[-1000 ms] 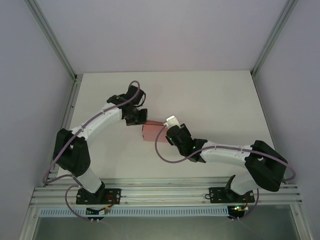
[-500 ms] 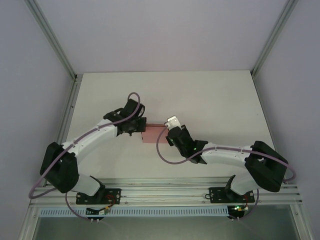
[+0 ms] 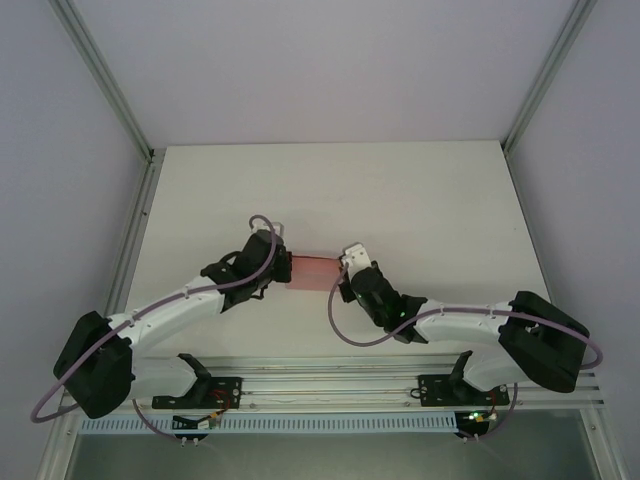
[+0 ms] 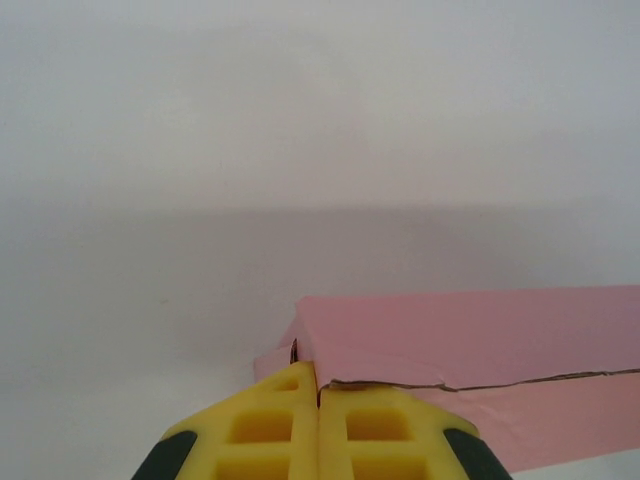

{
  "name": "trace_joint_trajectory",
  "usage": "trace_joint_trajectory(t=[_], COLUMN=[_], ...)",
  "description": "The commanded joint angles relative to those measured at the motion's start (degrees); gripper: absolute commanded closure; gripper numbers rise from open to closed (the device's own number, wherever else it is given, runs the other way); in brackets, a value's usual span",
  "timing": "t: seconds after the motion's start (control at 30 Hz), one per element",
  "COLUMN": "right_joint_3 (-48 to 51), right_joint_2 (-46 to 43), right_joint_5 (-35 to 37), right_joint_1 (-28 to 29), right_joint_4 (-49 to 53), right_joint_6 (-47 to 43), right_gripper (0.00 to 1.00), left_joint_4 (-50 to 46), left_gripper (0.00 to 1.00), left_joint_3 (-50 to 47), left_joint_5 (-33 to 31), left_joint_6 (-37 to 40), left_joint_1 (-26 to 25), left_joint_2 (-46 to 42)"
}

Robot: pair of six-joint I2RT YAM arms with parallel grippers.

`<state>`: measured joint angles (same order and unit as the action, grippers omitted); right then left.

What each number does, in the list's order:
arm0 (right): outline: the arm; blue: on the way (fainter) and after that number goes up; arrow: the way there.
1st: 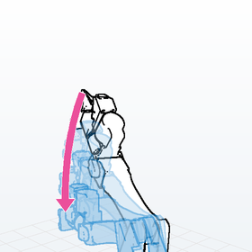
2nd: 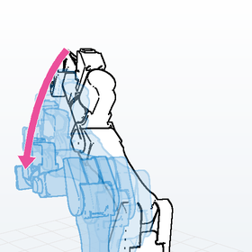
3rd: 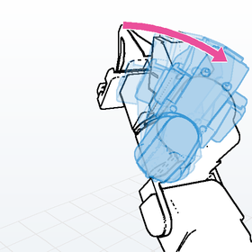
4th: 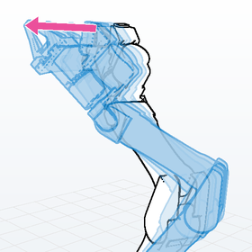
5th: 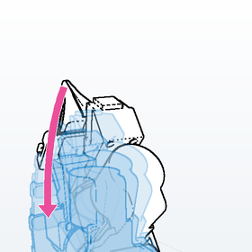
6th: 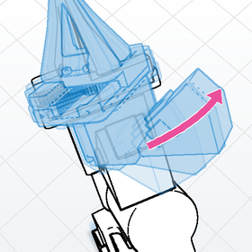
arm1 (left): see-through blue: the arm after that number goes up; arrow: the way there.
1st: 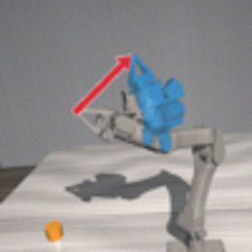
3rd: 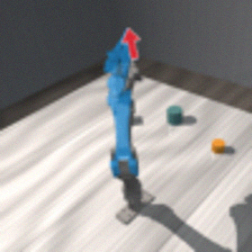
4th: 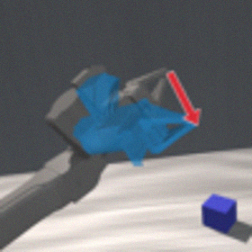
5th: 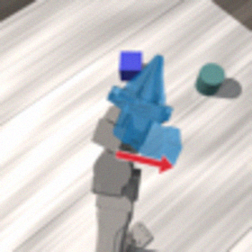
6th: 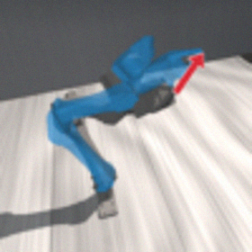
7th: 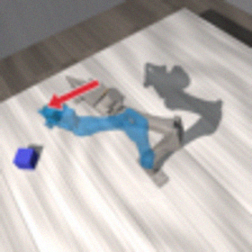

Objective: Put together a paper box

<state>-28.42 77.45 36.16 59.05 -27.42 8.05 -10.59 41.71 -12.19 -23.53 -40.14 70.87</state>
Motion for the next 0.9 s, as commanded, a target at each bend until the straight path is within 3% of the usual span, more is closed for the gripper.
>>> trace_joint_trajectory(t=[0.0,0.2,0.3,0.53,0.6,0.73,0.83,0.87], right_joint_3=[3.1,3.9,3.7,2.7,1.9,1.0,0.8,0.7], right_joint_2=[2.3,2.0,1.8,1.8,2.1,2.5,2.7,2.7], right_joint_5=[-4.9,-5.2,-4.7,-2.2,-1.8,-0.6,-0.3,-0.4], right_joint_1=[0.8,1.1,1.2,1.3,1.3,1.3,1.4,1.3], right_joint_4=[3.9,3.6,3.8,4.3,4.9,5.2,5.0,5.0], right_joint_6=[2.2,3.9,2.6,1.3,1.1,0.8,0.8,0.6], right_gripper=[1.00,1.00,1.00,1.00,1.00,1.00,1.00,1.00], left_joint_4=[-6.7,-8.1,-7.9,-16.5,-17.2,-19.8,-22.6,-23.8], left_gripper=[1.00,0.99,0.75,0.63,0.53,0.20,0.01,0.00], left_joint_3=[-7.2,-10.1,-8.9,0.4,1.6,4.1,5.9,6.5], left_joint_5=[2.2,-0.5,0.7,-1.4,-0.2,2.3,2.2,1.0], left_joint_6=[-2.0,-3.0,-3.1,-5.7,-6.5,-8.8,-12.5,-14.5], left_joint_1=[-2.4,-3.3,-3.4,-3.4,-3.4,-3.4,-3.3,-3.3], left_joint_2=[0.8,-2.2,-2.7,-3.7,-5.5,-9.7,-12.4,-13.0])
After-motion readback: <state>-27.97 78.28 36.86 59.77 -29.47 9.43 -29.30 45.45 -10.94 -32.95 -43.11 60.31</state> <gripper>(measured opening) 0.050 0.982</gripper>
